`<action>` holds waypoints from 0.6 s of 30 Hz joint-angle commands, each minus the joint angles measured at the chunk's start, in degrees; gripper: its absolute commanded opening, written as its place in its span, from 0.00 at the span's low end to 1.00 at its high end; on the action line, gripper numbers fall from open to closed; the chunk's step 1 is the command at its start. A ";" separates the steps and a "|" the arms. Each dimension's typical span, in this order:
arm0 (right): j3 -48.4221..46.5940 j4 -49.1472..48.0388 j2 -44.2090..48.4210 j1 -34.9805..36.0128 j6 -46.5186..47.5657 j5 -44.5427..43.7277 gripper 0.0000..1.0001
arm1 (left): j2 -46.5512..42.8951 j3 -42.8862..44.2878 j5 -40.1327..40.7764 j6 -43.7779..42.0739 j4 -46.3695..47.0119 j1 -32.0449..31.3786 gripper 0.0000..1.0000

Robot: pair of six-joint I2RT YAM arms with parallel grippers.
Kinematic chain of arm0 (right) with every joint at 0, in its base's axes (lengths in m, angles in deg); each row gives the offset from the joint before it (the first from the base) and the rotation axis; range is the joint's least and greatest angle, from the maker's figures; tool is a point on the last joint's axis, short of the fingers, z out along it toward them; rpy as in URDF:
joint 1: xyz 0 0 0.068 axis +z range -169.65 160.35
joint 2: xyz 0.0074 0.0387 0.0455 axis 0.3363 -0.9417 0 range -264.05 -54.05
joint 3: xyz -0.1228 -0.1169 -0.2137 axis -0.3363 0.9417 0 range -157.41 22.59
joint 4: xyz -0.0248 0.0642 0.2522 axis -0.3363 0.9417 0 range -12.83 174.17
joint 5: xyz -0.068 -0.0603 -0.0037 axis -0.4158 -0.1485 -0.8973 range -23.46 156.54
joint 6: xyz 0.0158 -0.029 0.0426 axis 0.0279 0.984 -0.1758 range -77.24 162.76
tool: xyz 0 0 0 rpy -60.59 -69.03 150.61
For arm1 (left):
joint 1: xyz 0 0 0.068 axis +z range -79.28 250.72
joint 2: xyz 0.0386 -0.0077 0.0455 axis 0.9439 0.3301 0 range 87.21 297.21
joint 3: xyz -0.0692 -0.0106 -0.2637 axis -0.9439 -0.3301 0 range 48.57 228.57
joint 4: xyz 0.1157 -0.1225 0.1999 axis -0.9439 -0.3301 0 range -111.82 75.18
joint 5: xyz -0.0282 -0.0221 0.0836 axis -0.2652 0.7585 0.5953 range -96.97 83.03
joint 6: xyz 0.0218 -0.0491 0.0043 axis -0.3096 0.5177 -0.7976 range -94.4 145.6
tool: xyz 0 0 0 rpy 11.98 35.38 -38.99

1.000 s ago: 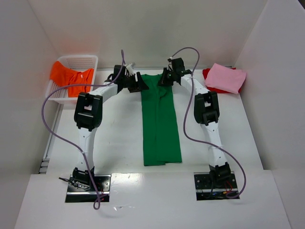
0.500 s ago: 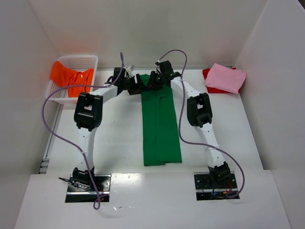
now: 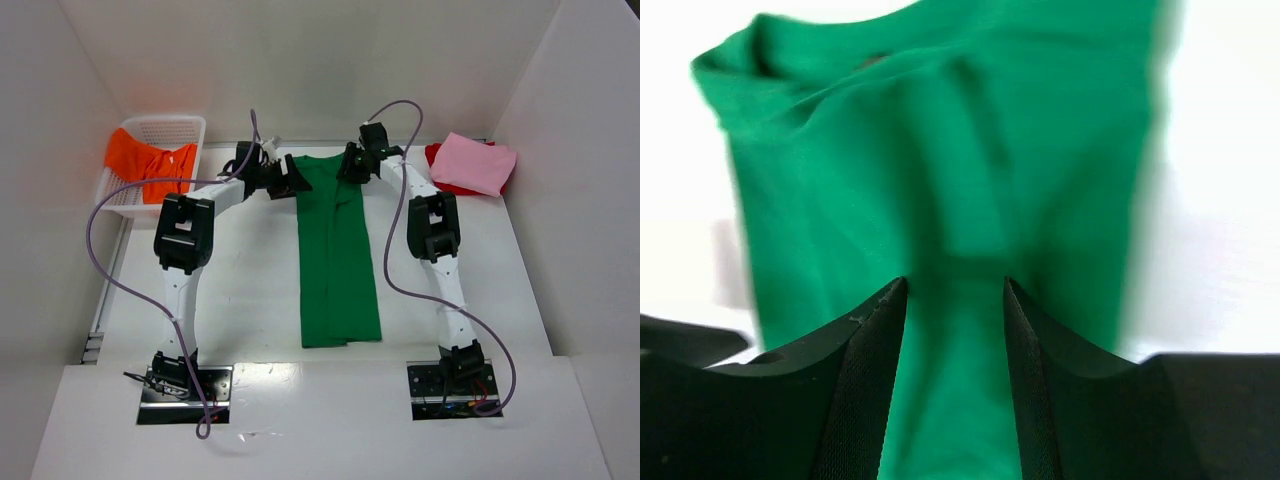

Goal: Fold and stack the t-shirts
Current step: Rotate the tshirt 90 degrees

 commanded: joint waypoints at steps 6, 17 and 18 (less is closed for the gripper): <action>6.56 -3.59 7.31 -2.17 0.66 1.57 0.51 | -1.97 2.34 -1.83 -2.11 0.18 0.17 0.84; 6.56 -3.88 4.85 -2.17 1.19 4.90 0.28 | -1.97 2.62 -1.83 -2.11 -0.35 0.17 0.85; 6.56 -3.88 4.85 -2.17 1.19 5.35 0.24 | -1.97 2.68 -1.83 -2.11 -0.35 0.17 0.85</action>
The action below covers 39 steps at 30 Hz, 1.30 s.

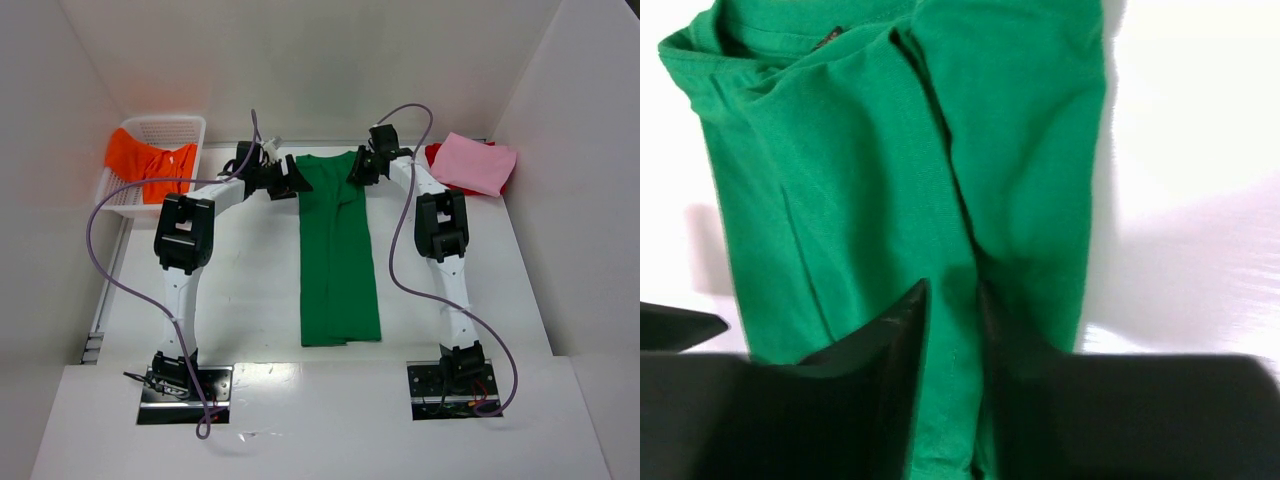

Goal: Fold and stack the t-shirts
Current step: Rotate the tshirt 90 degrees

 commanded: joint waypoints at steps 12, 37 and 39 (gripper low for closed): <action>-1.27 -2.46 1.52 0.39 0.39 6.04 0.00 | -1.44 5.52 -4.49 0.87 2.05 0.19 0.85; -8.84 0.23 -1.59 7.86 -1.22 9.46 0.01 | 8.40 18.53 2.47 9.31 -3.11 -0.95 0.88; -8.48 0.23 -1.59 7.86 -1.22 9.46 0.03 | 9.11 19.94 3.15 9.31 -4.02 -0.95 0.88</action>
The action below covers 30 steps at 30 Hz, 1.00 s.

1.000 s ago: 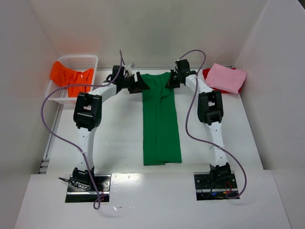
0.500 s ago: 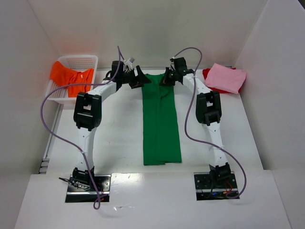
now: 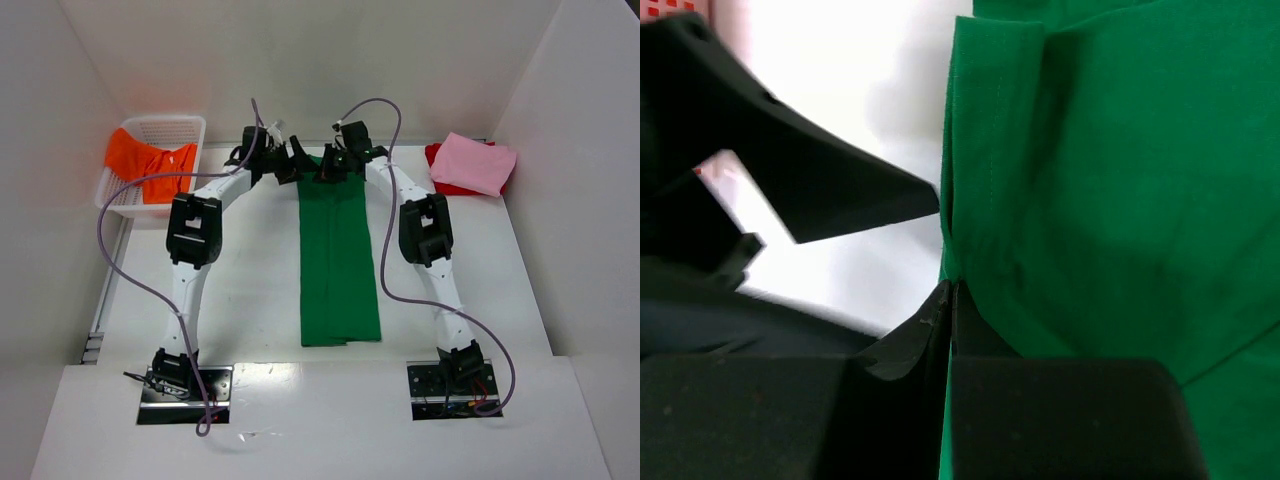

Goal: Fold and stack the t-shirts
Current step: Rotate the tshirt 90 degrees

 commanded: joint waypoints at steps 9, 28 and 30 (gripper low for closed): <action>-2.10 0.29 -1.15 1.79 -0.18 -0.54 0.08 | 2.80 6.39 4.80 0.48 -7.18 -0.78 0.81; -1.57 0.29 -1.24 4.08 -0.71 -1.07 0.22 | 3.86 4.55 7.00 1.80 -7.24 -0.78 0.59; -1.57 0.29 -0.24 4.08 -1.23 -1.60 0.35 | 3.86 3.99 7.00 2.35 -6.16 -0.78 0.49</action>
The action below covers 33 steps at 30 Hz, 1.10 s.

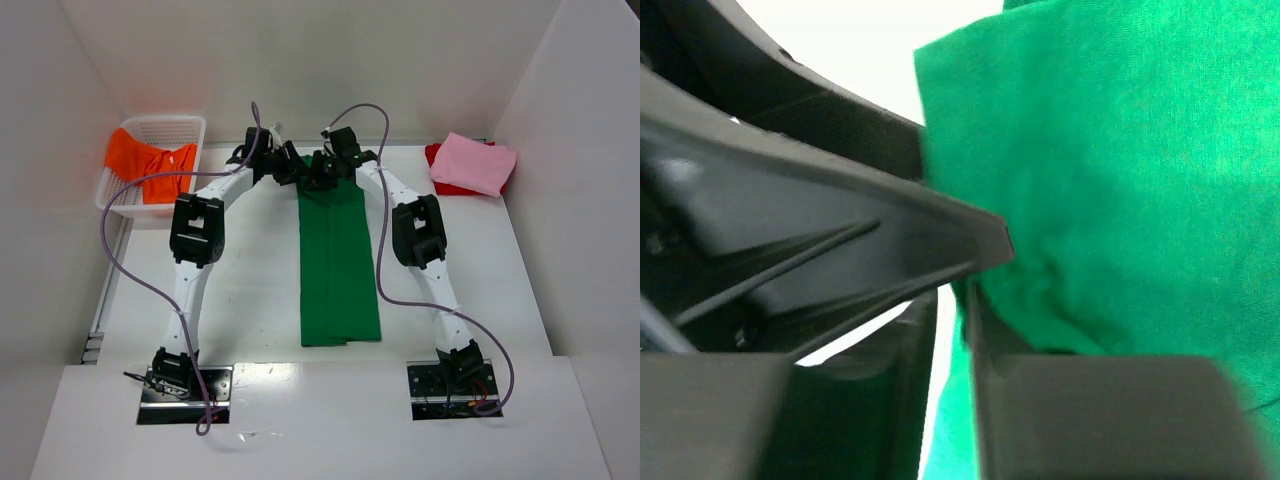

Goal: Fold and stack the t-shirts
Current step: Rotate the tshirt 90 degrees

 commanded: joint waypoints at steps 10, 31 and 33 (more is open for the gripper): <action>3.40 -0.93 9.22 0.69 -1.29 -0.82 0.58 | 0.36 -1.16 0.76 1.84 2.12 0.27 0.31; 21.89 -8.09 16.03 -6.60 0.74 -4.95 0.39 | 2.96 2.08 0.76 -0.97 -0.69 3.26 0.34; 21.89 -8.09 14.82 -6.13 0.99 -4.95 0.38 | 3.26 2.71 0.76 -1.58 -1.39 3.26 0.34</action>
